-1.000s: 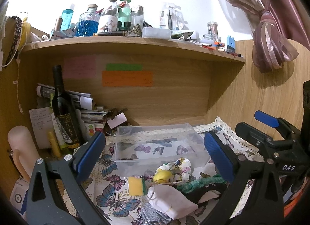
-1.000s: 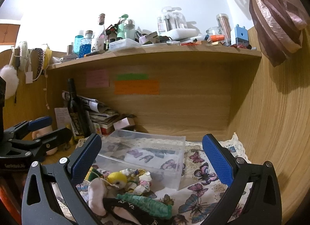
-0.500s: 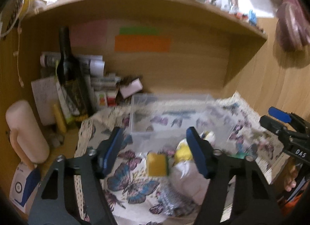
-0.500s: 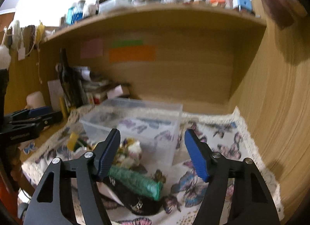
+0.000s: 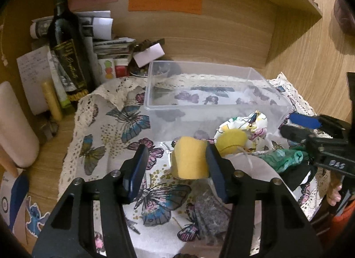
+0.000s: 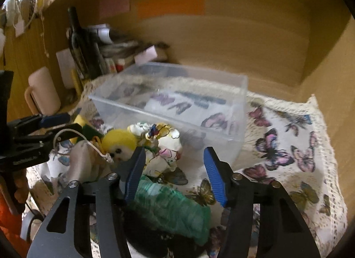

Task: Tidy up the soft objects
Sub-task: 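Grasp the yellow-green sponge with the left tool while the right tool grasps the floral scrunchie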

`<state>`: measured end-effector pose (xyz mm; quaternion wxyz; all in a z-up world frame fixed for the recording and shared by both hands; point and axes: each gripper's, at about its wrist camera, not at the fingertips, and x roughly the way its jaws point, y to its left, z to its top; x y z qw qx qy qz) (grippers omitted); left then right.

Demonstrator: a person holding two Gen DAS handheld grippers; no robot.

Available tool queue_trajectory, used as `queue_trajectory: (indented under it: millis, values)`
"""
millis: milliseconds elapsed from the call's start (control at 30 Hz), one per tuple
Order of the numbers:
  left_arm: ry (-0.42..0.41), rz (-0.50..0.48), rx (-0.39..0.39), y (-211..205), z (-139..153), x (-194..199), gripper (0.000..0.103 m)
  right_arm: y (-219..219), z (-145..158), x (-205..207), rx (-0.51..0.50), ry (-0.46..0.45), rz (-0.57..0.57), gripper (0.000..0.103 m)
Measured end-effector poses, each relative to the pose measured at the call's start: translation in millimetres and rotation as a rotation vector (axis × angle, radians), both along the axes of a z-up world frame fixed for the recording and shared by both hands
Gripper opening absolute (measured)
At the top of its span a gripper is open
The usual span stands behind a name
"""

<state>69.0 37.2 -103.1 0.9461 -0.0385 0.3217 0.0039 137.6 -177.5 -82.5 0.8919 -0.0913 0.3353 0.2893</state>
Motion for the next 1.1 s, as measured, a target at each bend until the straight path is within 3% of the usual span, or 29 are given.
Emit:
queue_trajectory:
  millis: [233, 300, 367, 433, 733, 867, 1100]
  values:
    - [0.004, -0.045, -0.017, -3, -2, 9, 0.052, 12, -19, 22, -0.015, 0.117, 0.016, 0.051]
    - [0.01, -0.062, -0.021, -4, -3, 11, 0.052, 14, -23, 26, -0.005, 0.15, 0.024, 0.046]
    - [0.015, -0.073, -0.031, -4, -4, 12, 0.048, 17, -28, 30, -0.004, 0.177, 0.036, 0.03]
    - [0.02, -0.082, -0.043, -2, -5, 13, 0.04, 20, -32, 31, -0.003, 0.194, 0.052, 0.02]
    - [0.018, -0.063, -0.091, 17, 7, 4, 0.04, 22, -23, 19, -0.022, 0.096, 0.039, 0.012]
    - [0.003, -0.073, -0.065, 9, 12, 1, 0.04, 18, -17, 12, -0.012, 0.06, 0.022, 0.011]
    - [0.049, -0.087, -0.046, -6, -1, 18, 0.038, 0, 7, -4, 0.024, -0.017, -0.013, 0.011]
